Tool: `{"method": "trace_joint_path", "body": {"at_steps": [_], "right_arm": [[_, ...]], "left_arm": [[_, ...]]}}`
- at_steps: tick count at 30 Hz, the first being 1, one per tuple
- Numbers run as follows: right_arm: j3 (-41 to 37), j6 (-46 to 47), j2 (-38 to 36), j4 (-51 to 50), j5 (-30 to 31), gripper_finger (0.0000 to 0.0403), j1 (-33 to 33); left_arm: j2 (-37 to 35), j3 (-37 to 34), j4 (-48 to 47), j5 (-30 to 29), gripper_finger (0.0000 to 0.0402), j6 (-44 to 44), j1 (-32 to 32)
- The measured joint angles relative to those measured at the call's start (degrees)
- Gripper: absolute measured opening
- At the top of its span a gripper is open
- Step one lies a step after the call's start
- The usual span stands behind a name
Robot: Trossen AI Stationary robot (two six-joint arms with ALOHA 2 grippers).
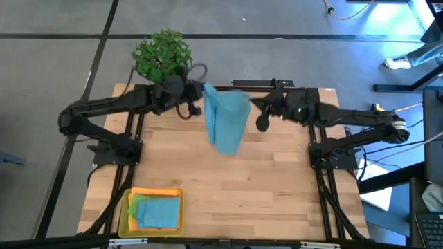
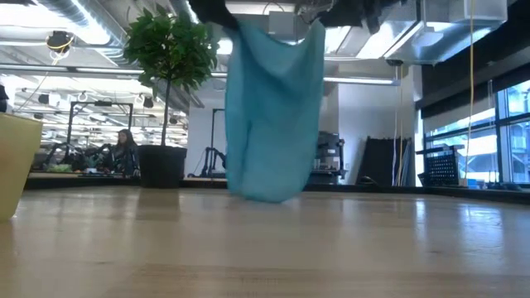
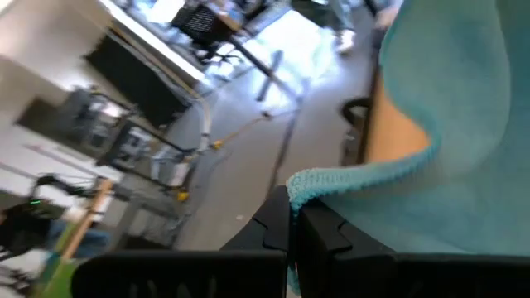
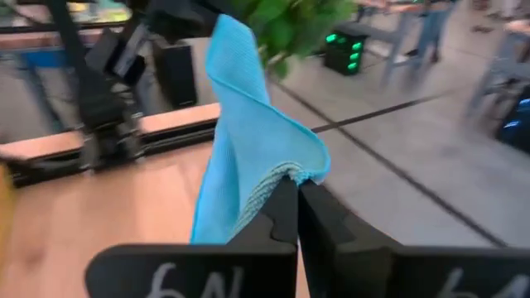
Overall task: Fold microfiber towels
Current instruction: Fold the blue microfiber cloth
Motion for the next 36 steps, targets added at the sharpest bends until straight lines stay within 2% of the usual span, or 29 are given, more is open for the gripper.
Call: {"method": "trace_joint_path", "body": {"at_steps": [5,7,12,18,22,27,32,36], "right_arm": [[8.02,-2.6,0.0,-7.47,0.01,0.0001,-5.69],[10.08,-2.87,0.0,-10.44,0.01,0.0,-7.15],[11.63,-2.62,0.0,-16.89,-0.02,0.0,-8.43],[6.19,2.03,0.03,-20.78,-2.56,0.0,-4.0],[0.47,7.1,0.04,-19.27,-4.96,0.0,1.31],[-7.15,14.7,0.04,-14.89,-5.85,0.0,9.98],[-15.22,22.55,0.52,-4.74,-6.72,0.0,19.6],[-20.45,30.82,3.21,7.79,-6.77,0.0,26.79]], "left_arm": [[0.03,4.8,0.21,0.63,0.0,3.56,5.24],[0.01,6.53,-1.3,2.63,0.0,5.02,6.7],[0.01,9.85,-15.35,9.63,0.0,7.07,7.69],[0.03,7.42,-31.18,10.93,0.0,0.17,4.41],[0.06,4.14,-36.42,10.95,0.0,-6.5,-1.36],[0.06,-1.73,-37.51,10.82,0.0,-14.49,-12.41],[0.08,-8.08,-34.82,10.82,0.0,-24.61,-24.34],[0.08,-12.59,-31.31,10.8,0.0,-33.46,-33.39]]}}
